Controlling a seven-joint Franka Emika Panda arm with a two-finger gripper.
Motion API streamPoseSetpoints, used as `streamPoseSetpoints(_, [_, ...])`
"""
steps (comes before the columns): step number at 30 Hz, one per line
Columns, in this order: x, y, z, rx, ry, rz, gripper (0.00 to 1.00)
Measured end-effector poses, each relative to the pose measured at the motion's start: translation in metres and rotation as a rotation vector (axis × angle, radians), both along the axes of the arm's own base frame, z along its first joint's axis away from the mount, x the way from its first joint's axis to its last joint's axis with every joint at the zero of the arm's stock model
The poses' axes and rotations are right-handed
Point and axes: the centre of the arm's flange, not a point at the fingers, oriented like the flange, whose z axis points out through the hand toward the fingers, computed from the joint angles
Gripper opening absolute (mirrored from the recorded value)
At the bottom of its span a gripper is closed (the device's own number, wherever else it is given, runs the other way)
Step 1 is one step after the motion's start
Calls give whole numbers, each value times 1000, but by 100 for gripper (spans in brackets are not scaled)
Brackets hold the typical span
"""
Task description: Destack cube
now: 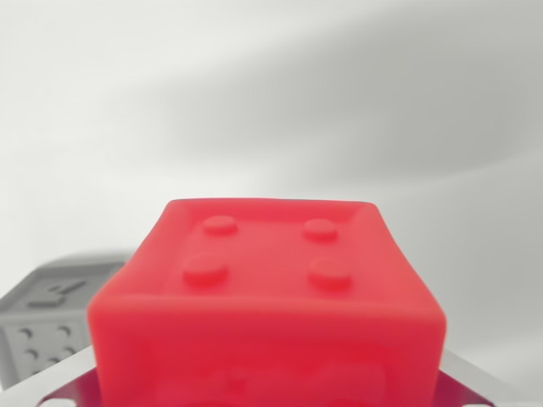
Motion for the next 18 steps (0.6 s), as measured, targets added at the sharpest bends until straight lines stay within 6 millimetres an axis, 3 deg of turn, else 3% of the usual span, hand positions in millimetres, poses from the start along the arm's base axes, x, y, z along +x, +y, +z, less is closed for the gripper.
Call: streamPoseSetpoints(18, [9, -33, -10, 0, 0, -13, 0])
